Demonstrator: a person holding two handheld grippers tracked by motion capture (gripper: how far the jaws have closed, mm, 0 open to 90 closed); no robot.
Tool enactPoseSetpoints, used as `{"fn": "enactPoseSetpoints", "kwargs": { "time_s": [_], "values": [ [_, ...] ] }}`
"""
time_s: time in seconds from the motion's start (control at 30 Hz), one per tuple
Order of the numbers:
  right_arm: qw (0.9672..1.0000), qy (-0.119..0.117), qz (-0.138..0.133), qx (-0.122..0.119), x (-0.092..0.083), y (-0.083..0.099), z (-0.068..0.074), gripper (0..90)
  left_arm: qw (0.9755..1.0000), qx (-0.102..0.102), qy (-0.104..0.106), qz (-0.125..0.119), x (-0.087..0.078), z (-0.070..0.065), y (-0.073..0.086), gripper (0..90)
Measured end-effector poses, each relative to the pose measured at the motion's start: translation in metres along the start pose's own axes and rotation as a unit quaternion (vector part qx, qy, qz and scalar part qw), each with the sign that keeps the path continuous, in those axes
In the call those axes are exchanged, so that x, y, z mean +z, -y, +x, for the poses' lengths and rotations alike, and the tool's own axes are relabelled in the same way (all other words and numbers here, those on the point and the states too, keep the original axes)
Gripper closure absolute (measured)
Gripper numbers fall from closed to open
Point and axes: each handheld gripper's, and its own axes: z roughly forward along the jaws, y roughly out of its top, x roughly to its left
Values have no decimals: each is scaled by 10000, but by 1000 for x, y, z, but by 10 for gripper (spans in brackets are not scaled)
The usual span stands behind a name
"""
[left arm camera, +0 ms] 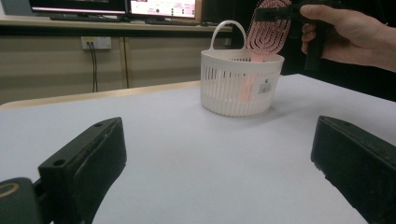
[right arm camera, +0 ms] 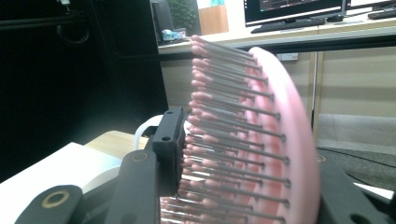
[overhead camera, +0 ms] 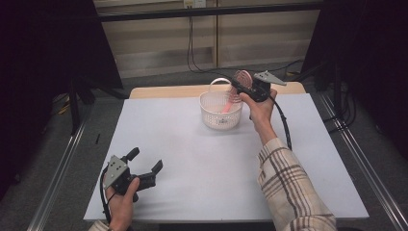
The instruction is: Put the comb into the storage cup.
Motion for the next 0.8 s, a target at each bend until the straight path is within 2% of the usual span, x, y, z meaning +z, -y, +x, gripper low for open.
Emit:
{"fn": "enactPoseSetpoints", "kwargs": {
  "time_s": [0.1,0.17,0.33,0.43,0.67,0.73,0.8],
  "values": [
    [10000,71,44,5,0,1,-4,575,10000,48,19,-9,0,-1,0,33],
    [9998,54,46,159,-1,2,-6,574,10000,32,11,-31,0,-1,0,33],
    [9999,80,82,30,1,1,-4,569,10000,52,-25,10,0,-1,-1,33],
    [9999,103,102,50,1,2,-7,564,10000,53,4,0,1,-1,-1,33],
    [9996,165,190,-100,0,3,-13,545,10000,54,0,14,0,0,0,33],
    [9996,209,193,-12,0,5,-16,542,9999,100,29,41,0,-1,0,33],
    [9996,193,185,-21,0,5,-16,544,9999,123,17,44,1,-1,0,33]
  ]
}}
